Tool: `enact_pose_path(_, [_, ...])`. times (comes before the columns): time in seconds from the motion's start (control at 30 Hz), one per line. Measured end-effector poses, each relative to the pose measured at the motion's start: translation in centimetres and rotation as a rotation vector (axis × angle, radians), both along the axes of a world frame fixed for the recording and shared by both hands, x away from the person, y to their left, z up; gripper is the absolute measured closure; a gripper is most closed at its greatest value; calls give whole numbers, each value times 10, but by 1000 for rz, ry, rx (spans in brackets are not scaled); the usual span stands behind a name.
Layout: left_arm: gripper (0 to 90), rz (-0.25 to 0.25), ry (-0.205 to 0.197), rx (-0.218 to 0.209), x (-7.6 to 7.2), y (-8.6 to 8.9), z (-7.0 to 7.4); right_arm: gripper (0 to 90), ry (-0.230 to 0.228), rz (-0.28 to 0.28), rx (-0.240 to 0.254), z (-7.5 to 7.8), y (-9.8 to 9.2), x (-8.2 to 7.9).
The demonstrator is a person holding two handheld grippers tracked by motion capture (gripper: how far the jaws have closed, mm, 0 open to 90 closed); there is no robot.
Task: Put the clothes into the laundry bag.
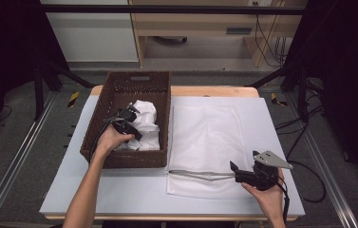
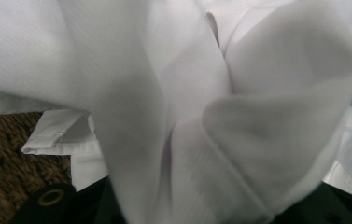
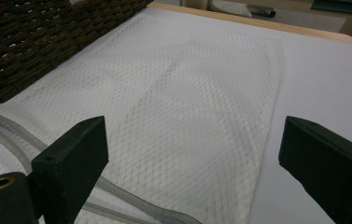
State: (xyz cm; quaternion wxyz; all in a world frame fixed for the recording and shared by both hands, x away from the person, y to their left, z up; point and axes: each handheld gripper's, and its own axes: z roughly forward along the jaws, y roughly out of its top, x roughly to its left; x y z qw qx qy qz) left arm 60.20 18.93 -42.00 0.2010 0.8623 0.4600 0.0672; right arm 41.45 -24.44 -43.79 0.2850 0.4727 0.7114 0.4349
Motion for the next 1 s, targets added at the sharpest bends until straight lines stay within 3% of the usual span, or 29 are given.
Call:
enact_pose_path(0.1, [667,-3,-59,-35,-4,3,8,90,-2,-3,-3,0,-1,0])
enact_pose_path(0.23, [673,30,-156,-124,-9,11,20,92,-4,-4,0,1,-1,-1])
enact_pose_path(0.37, [673,56,-290,-170,-17,16,36,93,-8,-5,-2,0,-2,0])
enact_pose_path(0.4, [672,56,-290,-170,-17,16,36,93,-8,-5,-2,0,-2,0])
enact_pose_path(0.53, [673,74,-371,-225,-26,21,50,95,-7,-6,2,1,-3,0])
enact_pose_path(0.6, [672,86,-424,-276,-33,27,63,95,-9,-5,0,1,-2,0])
enact_pose_path(0.7, [672,92,-459,-297,-38,30,72,95,-8,-3,0,1,-1,-1])
enact_pose_path(0.73, [672,96,-502,-316,-44,32,84,95,-10,-2,1,1,-1,-1])
enact_pose_path(0.77, [672,96,-502,-316,-44,32,84,96,-10,-3,0,1,-1,-1])
enact_pose_path(0.9, [672,94,-603,-389,-60,38,114,96,-11,-3,-2,1,-1,-1])
enact_pose_path(1.0, [671,90,-632,-396,-65,38,124,96,-11,-3,2,2,-1,-1])
